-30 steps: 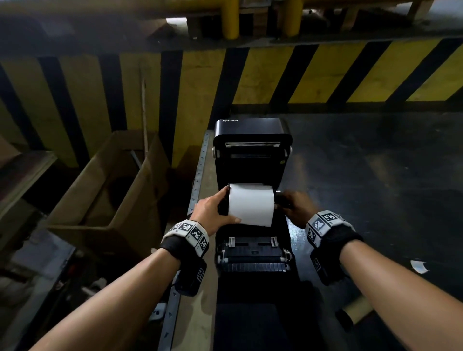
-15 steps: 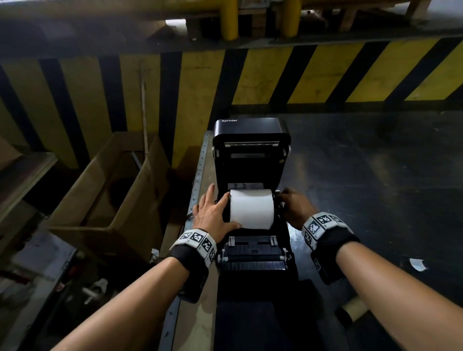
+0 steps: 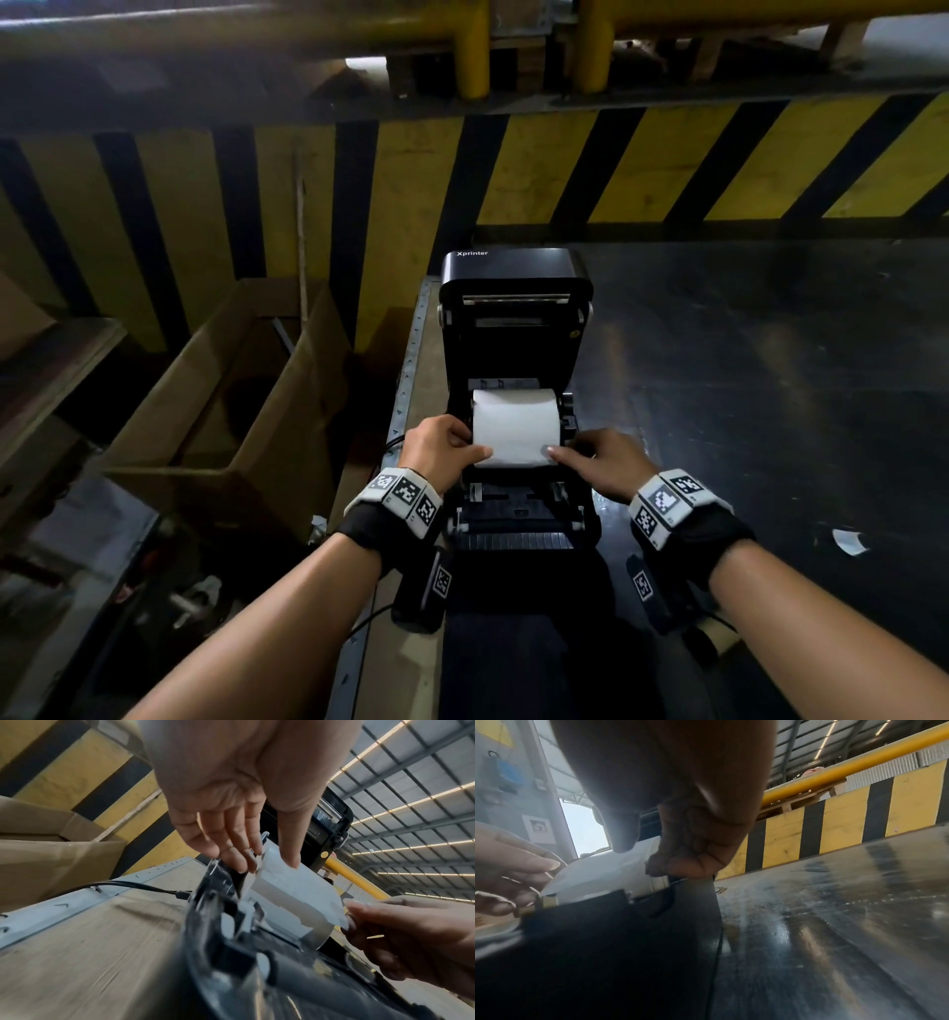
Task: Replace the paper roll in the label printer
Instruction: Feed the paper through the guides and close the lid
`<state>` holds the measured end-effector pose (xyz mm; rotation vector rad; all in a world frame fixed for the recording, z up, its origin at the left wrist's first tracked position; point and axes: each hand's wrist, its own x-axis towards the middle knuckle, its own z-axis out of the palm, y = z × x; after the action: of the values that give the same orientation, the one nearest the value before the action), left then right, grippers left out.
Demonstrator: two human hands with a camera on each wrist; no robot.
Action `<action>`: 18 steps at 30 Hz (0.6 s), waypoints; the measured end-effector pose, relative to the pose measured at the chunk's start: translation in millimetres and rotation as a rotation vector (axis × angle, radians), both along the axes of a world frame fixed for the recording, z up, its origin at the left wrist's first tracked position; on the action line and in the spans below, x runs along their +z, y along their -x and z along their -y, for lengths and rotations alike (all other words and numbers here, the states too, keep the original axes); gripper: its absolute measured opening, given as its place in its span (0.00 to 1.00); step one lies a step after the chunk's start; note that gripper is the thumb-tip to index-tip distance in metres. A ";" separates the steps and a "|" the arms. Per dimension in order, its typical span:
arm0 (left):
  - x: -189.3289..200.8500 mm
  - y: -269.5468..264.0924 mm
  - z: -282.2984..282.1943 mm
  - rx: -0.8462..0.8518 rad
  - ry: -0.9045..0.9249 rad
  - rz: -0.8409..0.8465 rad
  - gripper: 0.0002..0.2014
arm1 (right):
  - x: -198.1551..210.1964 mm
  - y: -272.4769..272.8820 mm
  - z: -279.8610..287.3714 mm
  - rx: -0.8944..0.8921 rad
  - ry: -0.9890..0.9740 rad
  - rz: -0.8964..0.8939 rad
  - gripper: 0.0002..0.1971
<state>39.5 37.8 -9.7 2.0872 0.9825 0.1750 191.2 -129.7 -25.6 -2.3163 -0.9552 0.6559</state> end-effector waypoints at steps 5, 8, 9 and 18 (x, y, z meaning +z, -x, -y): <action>-6.7 -0.7 -2.6 0.010 0.018 -0.006 0.15 | 2.8 5.3 -3.0 -0.041 -0.018 -0.022 0.19; -8.3 -2.4 -2.6 -0.007 0.012 -0.015 0.13 | 0.0 5.8 -5.9 -0.054 -0.023 -0.014 0.20; -8.5 -2.8 -2.3 -0.017 0.007 -0.017 0.13 | -1.3 5.7 -6.4 -0.054 -0.021 -0.005 0.20; -14.0 0.1 -2.3 -0.049 0.043 0.024 0.11 | -8.1 7.3 -0.2 -0.015 -0.060 -0.040 0.14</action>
<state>39.4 40.1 -23.7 2.0628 0.9125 0.1526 183.9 -129.4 -33.8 -2.2477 -0.9264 0.6563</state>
